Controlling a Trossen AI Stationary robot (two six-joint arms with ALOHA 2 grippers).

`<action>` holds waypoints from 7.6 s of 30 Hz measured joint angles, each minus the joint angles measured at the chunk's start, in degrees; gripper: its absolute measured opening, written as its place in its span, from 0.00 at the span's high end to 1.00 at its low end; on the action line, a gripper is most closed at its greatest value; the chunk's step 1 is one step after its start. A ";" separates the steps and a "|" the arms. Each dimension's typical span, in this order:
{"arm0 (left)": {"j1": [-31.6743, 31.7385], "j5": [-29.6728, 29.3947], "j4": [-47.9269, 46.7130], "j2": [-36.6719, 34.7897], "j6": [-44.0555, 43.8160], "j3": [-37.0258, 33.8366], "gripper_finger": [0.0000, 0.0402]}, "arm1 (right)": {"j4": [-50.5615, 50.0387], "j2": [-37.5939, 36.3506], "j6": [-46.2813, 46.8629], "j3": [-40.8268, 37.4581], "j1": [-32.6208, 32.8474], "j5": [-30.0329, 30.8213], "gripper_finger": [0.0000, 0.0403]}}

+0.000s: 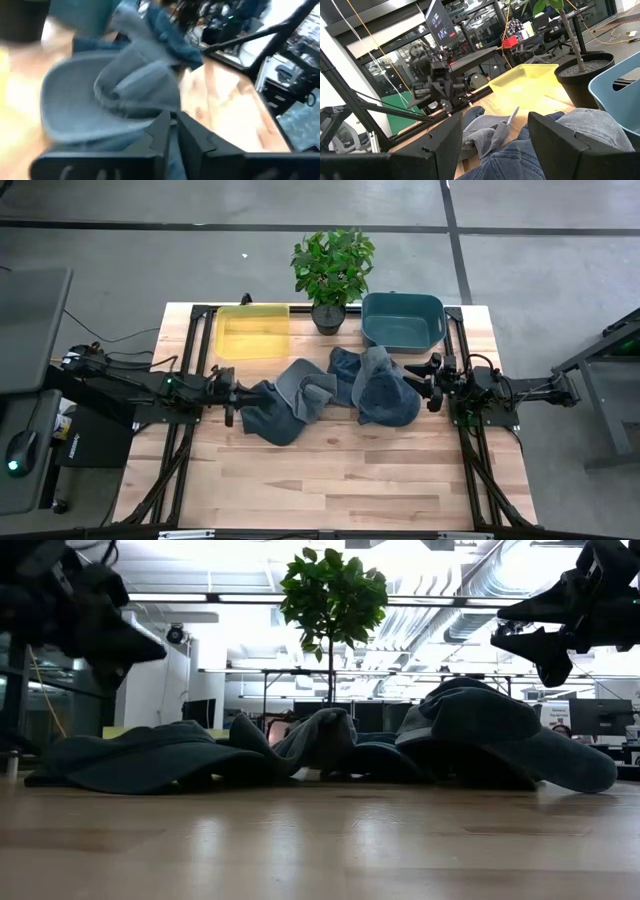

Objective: Pick & Place hat
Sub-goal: Put the left black cap into the yellow bin

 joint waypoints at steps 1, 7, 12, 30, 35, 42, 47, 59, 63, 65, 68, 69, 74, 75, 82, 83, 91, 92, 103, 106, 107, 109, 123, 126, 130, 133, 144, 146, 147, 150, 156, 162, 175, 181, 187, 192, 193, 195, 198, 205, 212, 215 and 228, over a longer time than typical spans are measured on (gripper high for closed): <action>0.01 0.13 -0.31 0.01 1.38 0.49 0.85 | 0.01 0.00 0.00 0.01 -0.01 0.00 0.46; 0.01 0.27 -7.75 0.05 7.52 5.04 0.57 | 0.01 0.00 0.00 0.01 0.00 0.00 0.46; 0.01 1.31 -19.40 0.11 12.83 9.76 0.36 | 0.01 0.00 0.00 0.01 -0.01 0.00 0.46; 0.20 4.99 -34.69 17.32 21.80 22.87 0.30 | 0.01 0.00 -0.02 0.01 0.01 0.00 0.46; 5.63 6.69 -34.63 21.70 27.08 23.42 0.30 | 0.03 0.00 -0.01 0.01 -0.01 0.00 0.46; 16.19 12.17 -34.73 27.26 27.13 23.42 0.30 | 0.03 0.00 0.00 0.01 0.00 0.00 0.46; 20.71 13.04 -34.73 31.20 30.74 23.42 0.30 | 0.03 0.00 -0.01 0.01 0.00 0.00 0.46; 24.51 18.71 -33.12 39.07 37.28 23.40 0.30 | 0.03 0.00 -0.02 0.01 -0.01 0.00 0.46; 24.51 18.83 -32.22 40.96 35.38 23.40 0.30 | 0.03 0.00 -0.01 0.00 0.00 0.00 0.46; 24.51 18.91 -32.28 41.75 33.26 23.40 0.30 | 0.03 0.00 0.00 0.00 0.01 0.00 0.46; 24.51 20.52 -32.39 42.71 29.55 23.40 0.30 | 0.03 0.00 -0.01 0.01 -0.01 0.00 0.46; 24.51 21.53 -32.39 42.85 28.25 23.40 0.30 | 0.03 0.00 -0.01 0.00 -0.01 0.00 0.46; 24.51 26.56 -32.46 42.86 21.77 23.40 0.30 | 0.03 0.00 -0.01 0.00 0.00 0.00 0.46; 24.51 27.34 -32.46 42.86 20.87 23.40 0.30 | 0.03 0.00 -0.02 0.01 0.01 0.00 0.46; 24.53 28.55 -32.52 42.86 17.61 23.40 0.37 | 0.03 0.00 -0.02 0.01 -0.01 0.00 0.46; 24.53 28.55 -32.52 42.86 17.42 23.40 0.41 | 0.03 0.00 0.00 0.01 0.00 0.00 0.46; 24.51 28.57 -33.21 42.86 16.35 23.38 0.85 | 0.03 0.00 -0.01 0.01 0.01 0.00 0.46; 24.51 28.59 -33.32 42.86 16.29 23.38 0.92 | 0.03 0.00 0.00 0.01 0.01 0.00 0.46; 24.51 32.03 -33.51 41.24 14.57 23.36 0.99 | 0.03 0.00 0.00 0.01 0.01 0.00 0.46; 24.51 32.61 -34.51 38.71 12.83 23.36 1.00 | 0.03 0.00 -0.01 0.01 0.00 0.00 0.46; 24.51 32.78 -35.05 37.72 12.06 23.36 1.00 | 0.03 0.00 0.00 0.00 0.00 0.00 0.46; 24.51 32.90 -36.65 35.95 10.14 23.36 1.00 | 0.03 0.00 0.00 -0.01 -0.01 0.00 0.46; 24.51 35.52 -61.13 28.69 3.05 35.18 1.00 | 0.05 0.00 -0.02 -0.01 -0.01 0.00 0.46; 24.51 35.41 -64.72 28.68 3.03 38.68 1.00 | 0.03 0.00 0.00 0.01 0.01 0.00 0.46; 24.50 34.10 -68.79 28.68 3.04 43.06 1.00 | 0.03 0.00 -0.01 0.01 0.01 0.00 0.46; 24.49 32.86 -71.88 28.68 3.03 45.86 1.00 | 0.04 0.00 -0.01 0.01 0.01 0.00 0.46; 24.50 31.57 -81.37 28.68 1.53 53.31 1.00 | 0.03 0.00 0.00 0.00 0.01 0.00 0.46; 24.49 29.83 -83.06 28.68 1.52 55.03 1.00 | 0.04 0.00 -0.01 0.01 0.00 0.00 0.46; 24.51 28.82 -83.88 28.68 1.55 55.89 1.00 | 0.03 0.00 -0.01 0.01 0.01 0.00 0.46; 25.80 25.64 -85.73 28.70 2.23 58.79 1.00 | 0.03 0.00 -0.02 0.00 0.01 0.00 0.46; 29.31 19.18 -86.79 28.94 6.50 63.78 1.00 | 0.03 0.00 -0.02 0.00 0.01 0.00 0.46; 33.60 14.11 -85.48 31.89 12.48 67.52 1.00 | 0.03 0.00 -0.02 -0.01 0.01 0.00 0.46; 43.27 10.90 -80.73 39.93 28.26 72.51 1.00 | 0.03 0.00 -0.01 0.01 0.01 0.00 0.46; 48.55 12.16 -77.30 43.01 29.27 72.51 1.00 | 0.03 0.00 -0.02 0.00 0.00 0.00 0.46; 54.85 13.33 -73.30 44.50 34.70 72.51 1.00 | 0.03 0.00 0.00 0.01 0.00 0.00 0.46; 59.71 17.41 -71.12 46.61 38.47 72.51 1.00 | 0.03 0.00 -0.02 0.01 -0.01 0.01 0.46; 60.68 18.35 -70.75 47.03 39.06 72.51 1.00 | 0.03 0.00 -0.01 0.00 -0.01 0.00 0.46; 62.33 19.96 -69.89 47.64 39.84 72.51 1.00 | 0.03 0.00 0.00 0.01 -0.01 0.00 0.46; 64.55 22.11 -69.04 48.73 41.67 72.51 1.00 | 0.03 0.00 -0.01 0.01 0.00 0.00 0.46; 67.98 23.67 -68.85 51.92 44.12 72.02 1.00 | 0.03 0.00 -0.02 0.00 0.01 0.00 0.46; 69.56 26.62 -69.90 54.72 42.17 71.53 1.00 | 0.03 0.00 0.00 0.00 0.01 0.00 0.46; 69.47 27.11 -70.29 56.26 42.02 71.53 1.00 | 0.03 0.00 -0.02 0.01 0.00 0.00 0.46; 69.55 31.55 -70.34 61.83 40.58 71.51 1.00 | 0.03 0.00 0.00 0.01 -0.01 0.00 0.46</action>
